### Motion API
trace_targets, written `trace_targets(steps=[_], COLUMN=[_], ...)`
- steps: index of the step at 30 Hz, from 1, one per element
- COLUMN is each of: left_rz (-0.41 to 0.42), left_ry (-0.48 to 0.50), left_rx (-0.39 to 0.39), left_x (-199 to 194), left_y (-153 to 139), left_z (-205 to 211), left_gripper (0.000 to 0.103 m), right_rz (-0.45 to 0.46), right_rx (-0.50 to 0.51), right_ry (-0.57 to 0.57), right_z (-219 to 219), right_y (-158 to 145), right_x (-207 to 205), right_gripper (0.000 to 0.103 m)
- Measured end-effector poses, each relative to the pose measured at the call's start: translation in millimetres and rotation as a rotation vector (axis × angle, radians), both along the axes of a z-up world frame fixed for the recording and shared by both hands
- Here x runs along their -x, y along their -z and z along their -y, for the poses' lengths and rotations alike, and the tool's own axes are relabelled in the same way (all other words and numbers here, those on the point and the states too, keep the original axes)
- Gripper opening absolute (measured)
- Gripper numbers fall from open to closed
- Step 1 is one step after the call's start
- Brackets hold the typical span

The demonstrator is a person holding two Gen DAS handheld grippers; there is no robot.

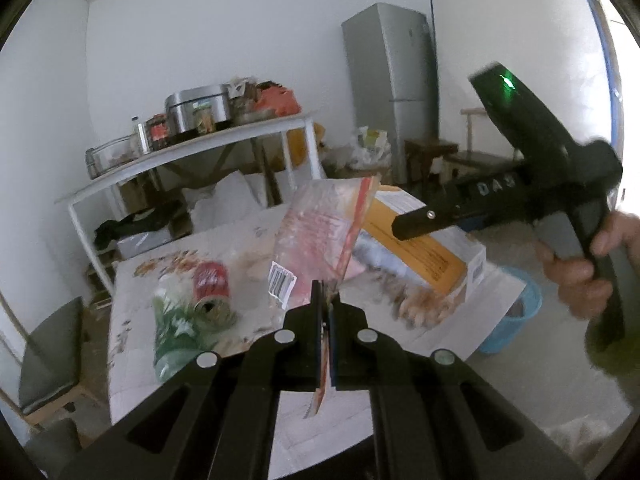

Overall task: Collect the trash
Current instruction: 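Carry both items over the blue wastebasket and open both tools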

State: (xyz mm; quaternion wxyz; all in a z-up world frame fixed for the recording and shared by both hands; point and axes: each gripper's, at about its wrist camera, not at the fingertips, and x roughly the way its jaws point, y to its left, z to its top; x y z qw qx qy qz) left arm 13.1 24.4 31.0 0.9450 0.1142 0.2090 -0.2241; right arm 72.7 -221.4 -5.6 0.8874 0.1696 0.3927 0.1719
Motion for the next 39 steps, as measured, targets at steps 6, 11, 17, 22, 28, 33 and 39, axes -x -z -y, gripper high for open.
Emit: trace_targets(steps=[6,11,17,22,28,33,39], left_rz=[-0.003,-0.121,-0.354,-0.593,-0.807,-0.834,-0.786], left_ry=[0.149,0.351,0.557,0.642,0.600,0.594,0.491], left_rx=[0.083,0.180,0.228,0.198,0.060,-0.084,-0.217], left_x=[-20,-52,-88,-118,-149,-163,-179], left_y=[-38,-59,-54,-16,62,104,138], left_z=[41,110,219,319,425,492,534], left_gripper=[0.002,0.002,0.002,0.002,0.002,0.003,0.054], right_rz=[0.063,0.057,-0.011,-0.091,-0.211,-0.296,-0.365], right_rx=[-0.125,-0.264,-0.391,-0.494,-0.597,-0.624,-0.605], right_ry=[0.165,0.362,0.622,0.779,0.858,0.881,0.935], right_z=[72,160,259,321,369,402,436], right_y=[-13,3,47,98,166,203,245], right_x=[27,64,113,131,110,79,52], right_gripper=[0.069,0.069,0.069,0.069,0.069,0.069,0.087])
